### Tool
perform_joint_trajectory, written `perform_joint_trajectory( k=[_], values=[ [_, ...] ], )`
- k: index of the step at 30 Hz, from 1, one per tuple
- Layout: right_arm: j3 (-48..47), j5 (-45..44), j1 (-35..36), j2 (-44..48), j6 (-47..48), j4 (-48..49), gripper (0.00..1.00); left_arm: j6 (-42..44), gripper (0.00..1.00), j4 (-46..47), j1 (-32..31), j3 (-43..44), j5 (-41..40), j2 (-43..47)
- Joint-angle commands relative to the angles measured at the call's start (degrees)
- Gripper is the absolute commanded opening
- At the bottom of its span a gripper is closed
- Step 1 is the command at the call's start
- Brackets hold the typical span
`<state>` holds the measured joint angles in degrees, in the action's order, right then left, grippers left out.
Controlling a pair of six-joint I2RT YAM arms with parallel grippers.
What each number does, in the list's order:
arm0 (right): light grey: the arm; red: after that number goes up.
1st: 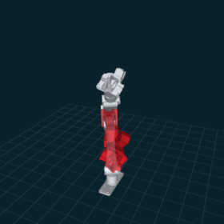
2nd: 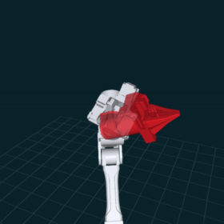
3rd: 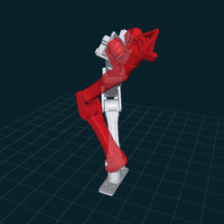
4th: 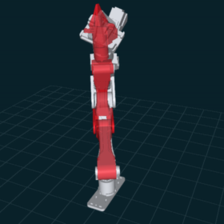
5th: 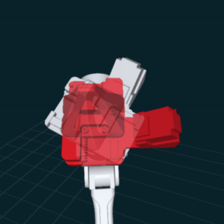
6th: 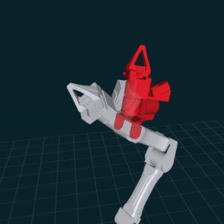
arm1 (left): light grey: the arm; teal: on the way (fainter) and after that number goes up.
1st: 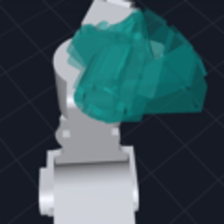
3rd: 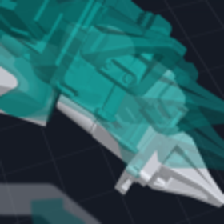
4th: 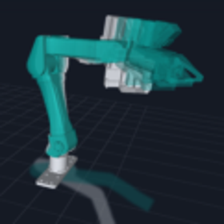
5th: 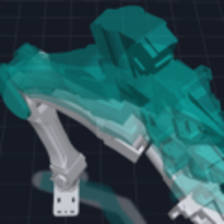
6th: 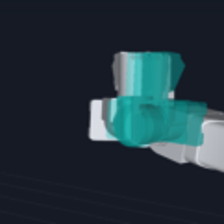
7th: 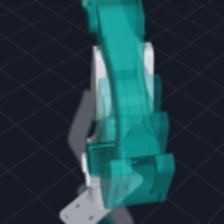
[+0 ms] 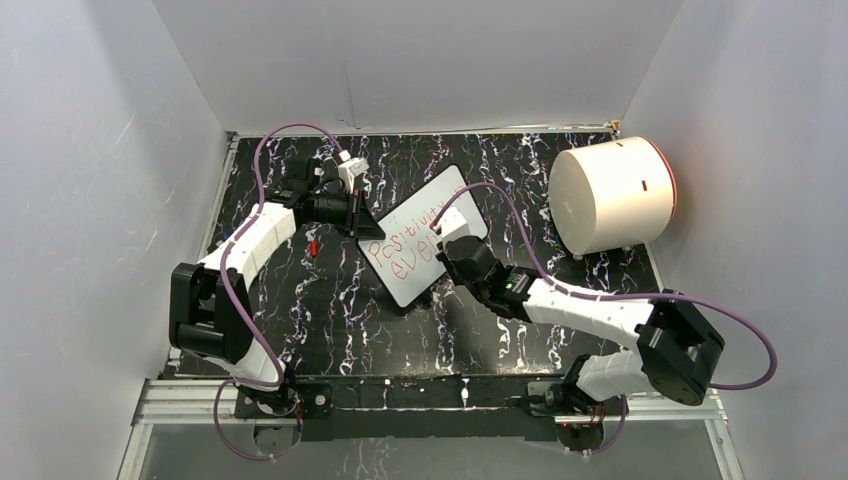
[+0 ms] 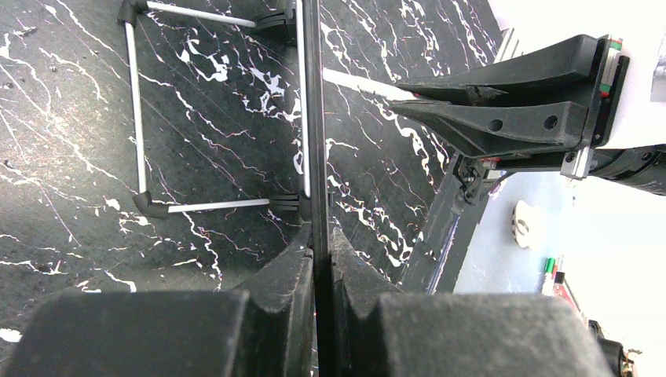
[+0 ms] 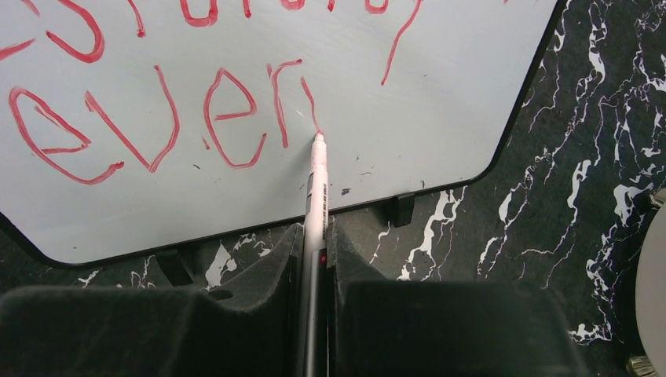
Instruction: Write a sentence on the whiteboard
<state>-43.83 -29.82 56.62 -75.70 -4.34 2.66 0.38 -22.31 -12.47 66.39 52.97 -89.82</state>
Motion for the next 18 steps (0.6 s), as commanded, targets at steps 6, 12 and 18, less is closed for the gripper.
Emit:
perform_joint_trajectory(
  k=[6,12,18],
  values=[
    [-0.20,-0.18,-0.59,3.09,0.48,2.43,0.00,0.58,0.00,-4.25,-0.47,-0.84,-2.96,-2.29],
    [-1.44,-0.17,-2.28,3.13,1.47,3.89,0.00,0.70,0.00,-4.25,-0.56,-0.85,-2.97,-2.13],
    [-3.20,0.83,-3.03,2.61,2.49,4.61,0.00,0.73,0.00,-4.24,-0.56,-0.91,-2.97,-2.24]
  ],
)
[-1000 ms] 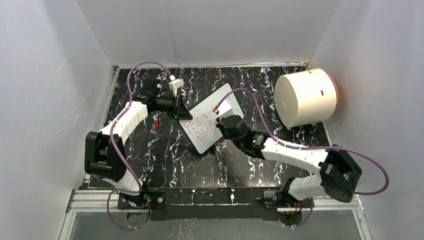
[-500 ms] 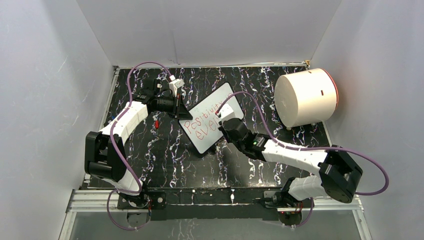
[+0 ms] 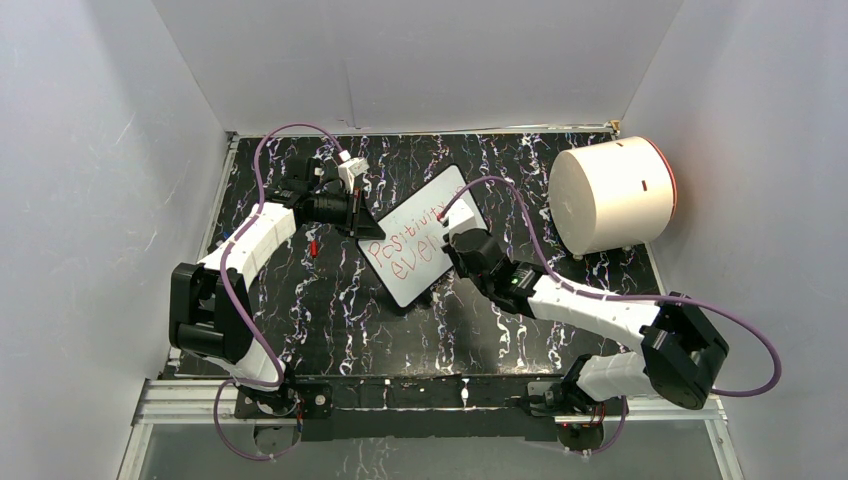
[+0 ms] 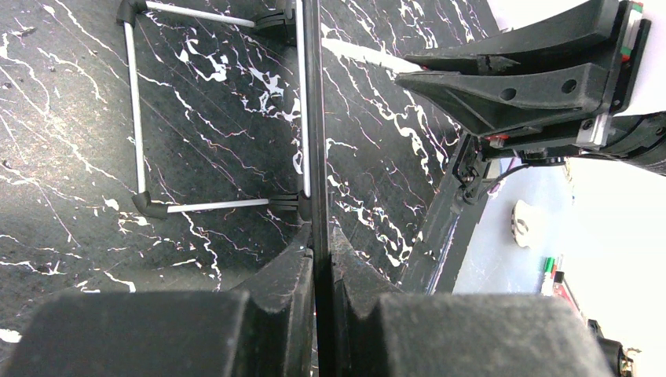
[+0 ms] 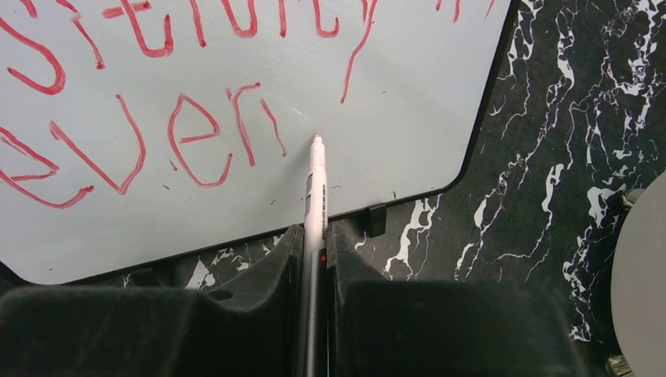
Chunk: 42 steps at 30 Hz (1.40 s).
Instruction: Write a sentence on the whiteboard
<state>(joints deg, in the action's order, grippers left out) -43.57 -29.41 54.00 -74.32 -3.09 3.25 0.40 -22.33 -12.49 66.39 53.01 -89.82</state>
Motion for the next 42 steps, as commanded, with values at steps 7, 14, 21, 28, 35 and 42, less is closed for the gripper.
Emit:
perform_joint_trajectory(
  k=[7,14,21,28,35,42],
  values=[
    [-4.47,1.02,-0.48,0.78,1.50,4.65,0.00,0.70,0.00,-4.26,-0.51,-0.87,-3.14,-2.20],
    [-5.33,1.49,-0.78,-0.75,1.76,5.19,0.00,0.66,0.00,-4.29,-0.52,-0.89,-3.03,-2.11],
    [-4.96,2.58,-0.87,-1.34,1.23,4.03,0.00,0.67,0.00,-4.34,-0.52,-0.77,-2.94,-2.11],
    [-4.50,4.23,-0.85,-1.06,0.38,1.83,0.00,0.66,0.00,-4.38,-0.52,-0.82,-2.93,-2.11],
    [-3.99,5.79,-0.89,-1.33,-0.47,0.19,0.00,0.65,0.00,-4.34,-0.52,-0.82,-2.93,-2.11],
    [-3.22,7.81,-0.83,-1.04,-1.63,-1.97,0.00,0.66,0.00,-4.37,-0.51,-0.78,-2.84,-2.20]
  ],
)
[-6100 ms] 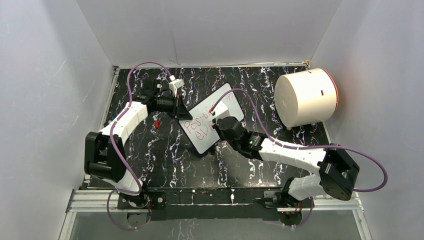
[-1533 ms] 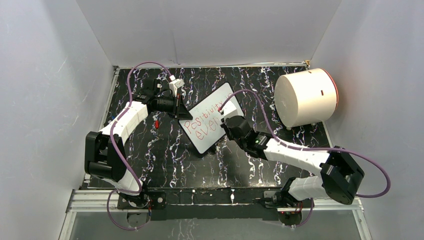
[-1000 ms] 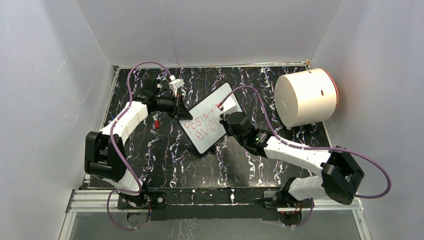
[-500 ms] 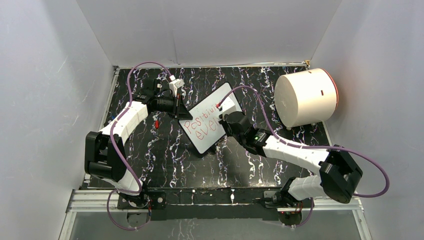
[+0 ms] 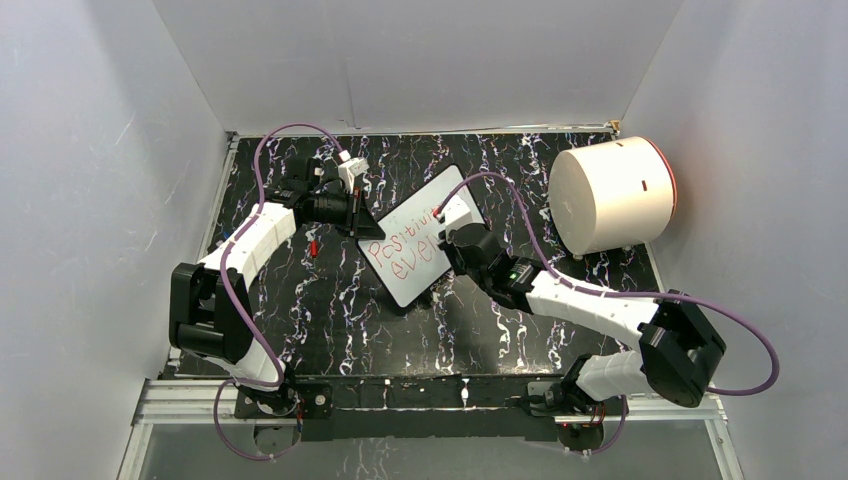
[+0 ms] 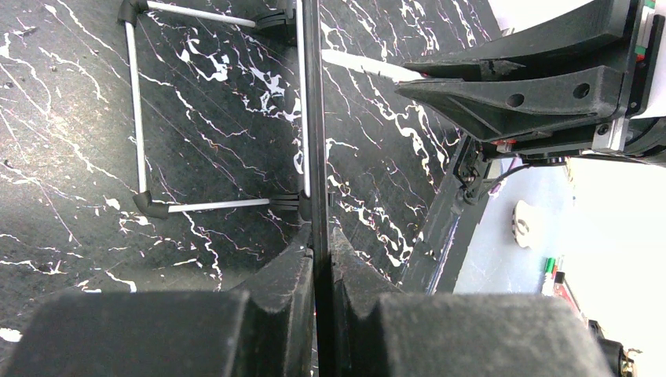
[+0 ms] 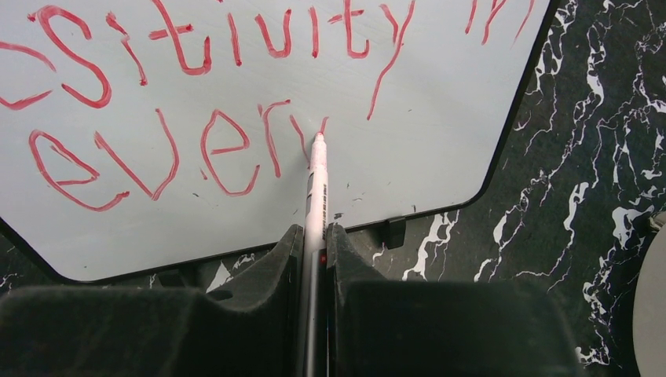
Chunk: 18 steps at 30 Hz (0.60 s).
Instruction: Write a sentence on the whiteboard
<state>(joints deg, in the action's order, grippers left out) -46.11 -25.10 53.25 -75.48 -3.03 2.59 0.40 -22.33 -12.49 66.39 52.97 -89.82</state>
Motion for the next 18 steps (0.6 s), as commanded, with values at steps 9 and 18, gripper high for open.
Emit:
perform_joint_trajectory(
  k=[9,18],
  values=[
    [0.59,5.10,0.53,0.89,-3.50,-3.97,0.00,0.66,0.00,-4.39,-0.49,-0.67,-2.92,-2.21],
    [2.17,5.33,1.67,1.63,-4.71,-4.89,0.00,0.72,0.00,-4.48,-0.52,-0.70,-3.01,-2.21]
  ],
)
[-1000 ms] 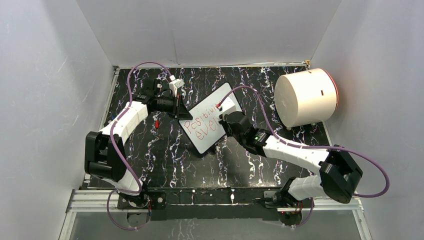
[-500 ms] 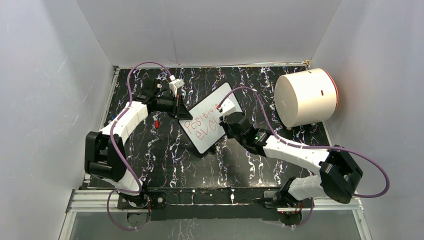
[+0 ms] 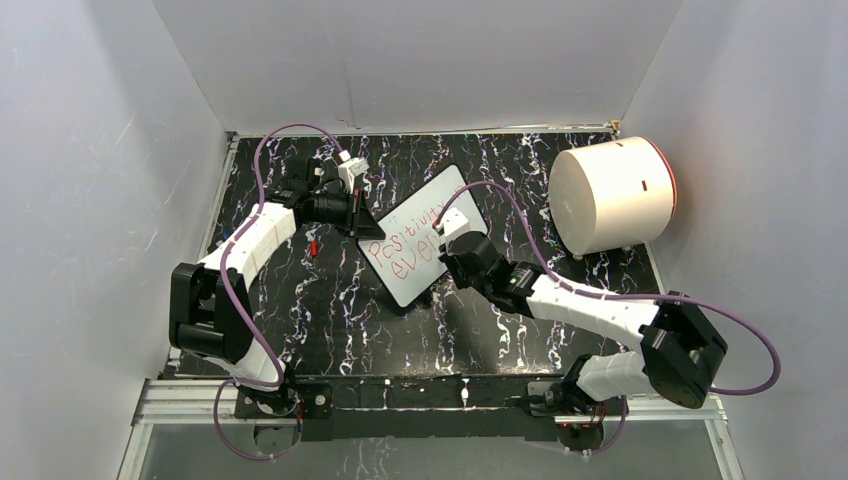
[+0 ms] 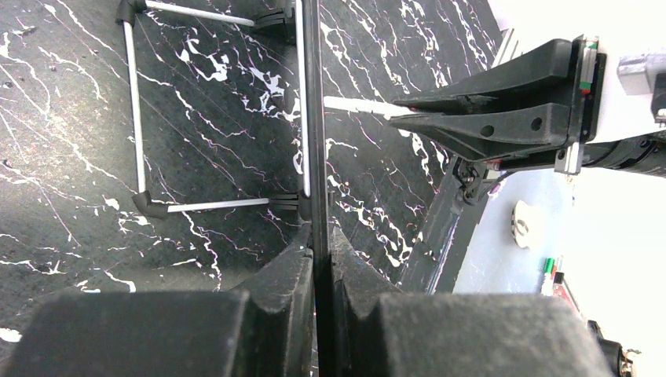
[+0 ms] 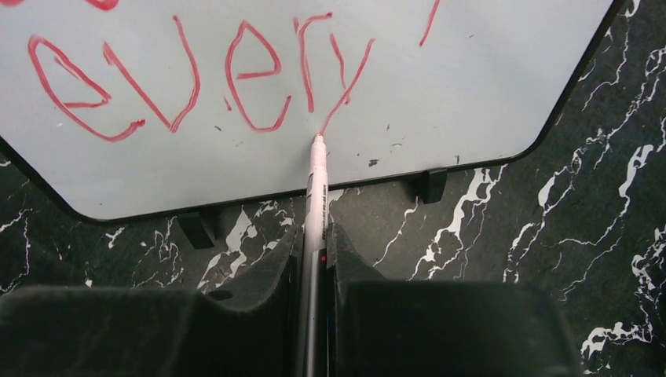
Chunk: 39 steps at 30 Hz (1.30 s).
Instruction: Write a sentence on the whiteboard
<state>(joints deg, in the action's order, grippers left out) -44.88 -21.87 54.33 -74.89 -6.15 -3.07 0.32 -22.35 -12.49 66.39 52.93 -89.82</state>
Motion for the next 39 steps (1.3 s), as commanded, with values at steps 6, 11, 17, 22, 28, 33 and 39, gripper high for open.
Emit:
perform_joint_trajectory(
  k=[6,11,17,22,28,33,39],
  values=[
    [0.94,1.74,1.17,1.86,-1.75,-0.21,0.00,0.83,0.00,-4.52,-0.50,-0.58,-3.12,-2.20],
    [0.94,0.60,1.41,5.59,-1.20,-1.16,0.00,0.91,0.00,-4.54,-0.52,-0.69,-3.31,-2.20],
    [2.16,-5.65,1.33,8.32,0.00,-2.27,0.00,1.17,0.00,-4.83,-0.52,-0.71,-3.60,-2.20],
    [2.84,-7.07,0.34,9.80,-0.17,-2.56,0.00,1.63,0.00,-5.72,-0.51,-0.57,-4.31,-2.37],
    [3.48,-5.66,-0.45,11.66,-0.97,-2.02,0.00,4.25,0.00,-9.93,-0.46,1.18,-4.35,-1.90],
    [4.60,-4.47,-0.52,14.10,-1.68,-2.05,0.00,7.40,0.00,-17.51,-0.51,5.08,-5.38,-3.03],
    [5.74,-2.80,-0.45,17.83,-1.94,-2.02,0.00,11.24,0.00,-24.53,-0.55,9.52,-7.81,-4.86]
  ],
)
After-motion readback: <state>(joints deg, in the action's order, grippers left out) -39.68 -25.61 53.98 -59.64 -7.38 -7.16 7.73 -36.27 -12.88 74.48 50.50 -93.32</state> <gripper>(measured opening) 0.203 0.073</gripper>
